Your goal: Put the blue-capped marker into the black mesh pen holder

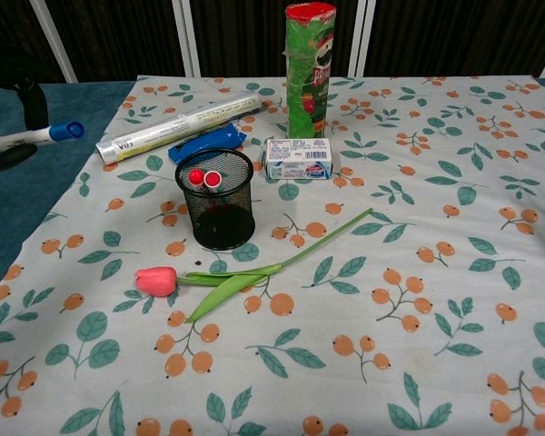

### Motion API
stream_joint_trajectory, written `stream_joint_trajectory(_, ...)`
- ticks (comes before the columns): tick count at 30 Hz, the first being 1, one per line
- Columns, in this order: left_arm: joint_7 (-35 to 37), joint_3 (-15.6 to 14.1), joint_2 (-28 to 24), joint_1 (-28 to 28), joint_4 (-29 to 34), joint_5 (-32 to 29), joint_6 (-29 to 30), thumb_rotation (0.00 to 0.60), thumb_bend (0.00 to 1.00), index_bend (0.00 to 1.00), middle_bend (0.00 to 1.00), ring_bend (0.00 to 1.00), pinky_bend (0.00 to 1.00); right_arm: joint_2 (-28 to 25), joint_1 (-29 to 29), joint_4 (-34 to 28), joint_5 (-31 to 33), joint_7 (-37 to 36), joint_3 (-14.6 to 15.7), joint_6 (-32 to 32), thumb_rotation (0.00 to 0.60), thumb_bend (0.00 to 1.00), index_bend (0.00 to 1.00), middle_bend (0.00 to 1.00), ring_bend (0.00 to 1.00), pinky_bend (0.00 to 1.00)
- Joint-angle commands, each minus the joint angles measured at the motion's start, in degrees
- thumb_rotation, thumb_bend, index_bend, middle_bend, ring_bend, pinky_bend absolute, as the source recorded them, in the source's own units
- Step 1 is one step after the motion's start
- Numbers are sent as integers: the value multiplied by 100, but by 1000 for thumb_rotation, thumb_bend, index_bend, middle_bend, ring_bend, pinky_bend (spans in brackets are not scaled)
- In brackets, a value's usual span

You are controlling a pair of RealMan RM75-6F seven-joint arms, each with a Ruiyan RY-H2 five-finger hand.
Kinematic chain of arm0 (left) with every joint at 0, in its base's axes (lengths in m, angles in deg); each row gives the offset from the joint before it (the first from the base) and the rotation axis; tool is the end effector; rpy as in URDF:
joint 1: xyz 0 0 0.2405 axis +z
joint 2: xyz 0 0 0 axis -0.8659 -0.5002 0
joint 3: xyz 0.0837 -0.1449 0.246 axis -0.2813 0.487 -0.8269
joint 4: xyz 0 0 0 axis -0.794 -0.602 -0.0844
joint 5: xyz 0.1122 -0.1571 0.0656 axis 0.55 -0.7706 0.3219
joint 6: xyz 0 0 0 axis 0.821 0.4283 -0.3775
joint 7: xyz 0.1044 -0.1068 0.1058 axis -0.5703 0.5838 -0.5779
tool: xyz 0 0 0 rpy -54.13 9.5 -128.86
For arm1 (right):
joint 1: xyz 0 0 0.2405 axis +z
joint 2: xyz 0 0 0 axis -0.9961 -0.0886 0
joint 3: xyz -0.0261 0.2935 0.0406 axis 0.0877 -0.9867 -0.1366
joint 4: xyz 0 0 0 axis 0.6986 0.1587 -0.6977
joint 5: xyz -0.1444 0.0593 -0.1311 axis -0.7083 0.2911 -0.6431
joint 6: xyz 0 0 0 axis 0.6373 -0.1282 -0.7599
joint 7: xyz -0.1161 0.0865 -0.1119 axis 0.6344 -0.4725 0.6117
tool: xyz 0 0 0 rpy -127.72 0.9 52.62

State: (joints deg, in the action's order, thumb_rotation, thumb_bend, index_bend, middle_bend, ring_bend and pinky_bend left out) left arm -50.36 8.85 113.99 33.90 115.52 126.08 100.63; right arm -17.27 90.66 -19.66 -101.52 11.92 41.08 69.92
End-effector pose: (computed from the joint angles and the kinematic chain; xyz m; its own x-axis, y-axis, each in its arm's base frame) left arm -0.2404 0.3189 0.0735 0.3979 -0.0510 0.9160 0.7720 -0.5208 -0.3644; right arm -0.3413 -0.2299 0.1673 0.2552 -0.0522 0.9655 -0.9667 0.0055 0.2558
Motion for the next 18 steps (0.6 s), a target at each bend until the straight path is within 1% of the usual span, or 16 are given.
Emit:
stream_joint_trajectory(1, 3, 10, -2, 4, 1, 0, 7, 600, 364, 532, 513, 161, 207, 0, -1, 0, 1, 0, 0, 0, 600, 224, 34, 0, 0, 176)
stream_joint_trajectory(18, 106, 63, -76, 20, 64, -21, -29, 600, 364, 532, 515, 162, 207, 0, -6, -6, 14, 9, -1, 2, 600, 225, 34, 0, 0, 176)
